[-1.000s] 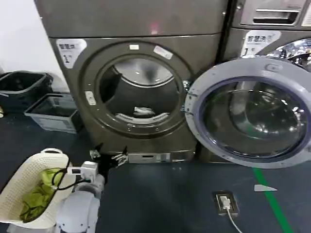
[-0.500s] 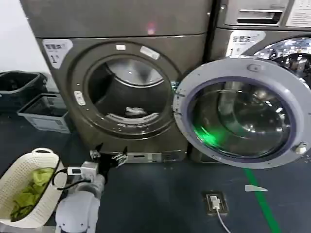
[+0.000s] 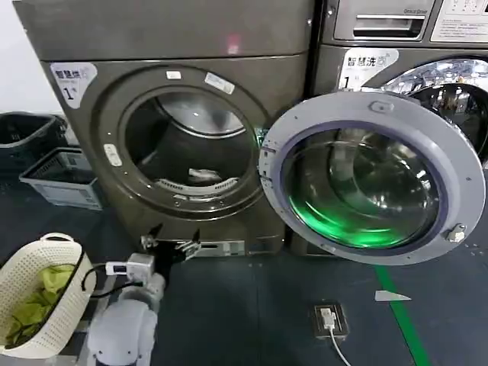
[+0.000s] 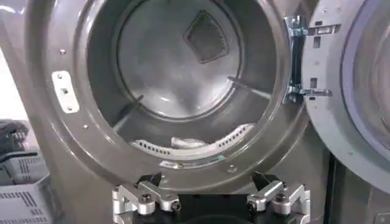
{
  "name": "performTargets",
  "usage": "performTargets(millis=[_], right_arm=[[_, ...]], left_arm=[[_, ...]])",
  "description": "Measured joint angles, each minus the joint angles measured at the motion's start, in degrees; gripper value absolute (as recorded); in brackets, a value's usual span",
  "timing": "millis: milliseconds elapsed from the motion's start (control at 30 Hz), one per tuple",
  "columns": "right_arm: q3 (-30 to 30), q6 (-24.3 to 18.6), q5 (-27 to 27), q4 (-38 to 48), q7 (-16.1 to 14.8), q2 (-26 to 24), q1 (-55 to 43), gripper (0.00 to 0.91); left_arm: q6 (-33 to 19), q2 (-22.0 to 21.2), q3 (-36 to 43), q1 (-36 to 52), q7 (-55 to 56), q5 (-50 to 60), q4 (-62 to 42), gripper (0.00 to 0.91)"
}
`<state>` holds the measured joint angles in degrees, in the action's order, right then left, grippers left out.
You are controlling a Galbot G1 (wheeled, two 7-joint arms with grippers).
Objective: Grasp the clothes from the dryer.
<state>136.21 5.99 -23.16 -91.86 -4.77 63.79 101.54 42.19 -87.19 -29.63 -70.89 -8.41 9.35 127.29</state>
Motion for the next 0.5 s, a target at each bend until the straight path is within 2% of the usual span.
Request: performTargets(millis=[500], right_arm=[[0.11,0.0,-2.32,-0.73,0.7,0.36,0.12,0.907]], left_arm=[[0.0,0.05,0.16,-0.44,0.98,-0.61,0.01,0.907]])
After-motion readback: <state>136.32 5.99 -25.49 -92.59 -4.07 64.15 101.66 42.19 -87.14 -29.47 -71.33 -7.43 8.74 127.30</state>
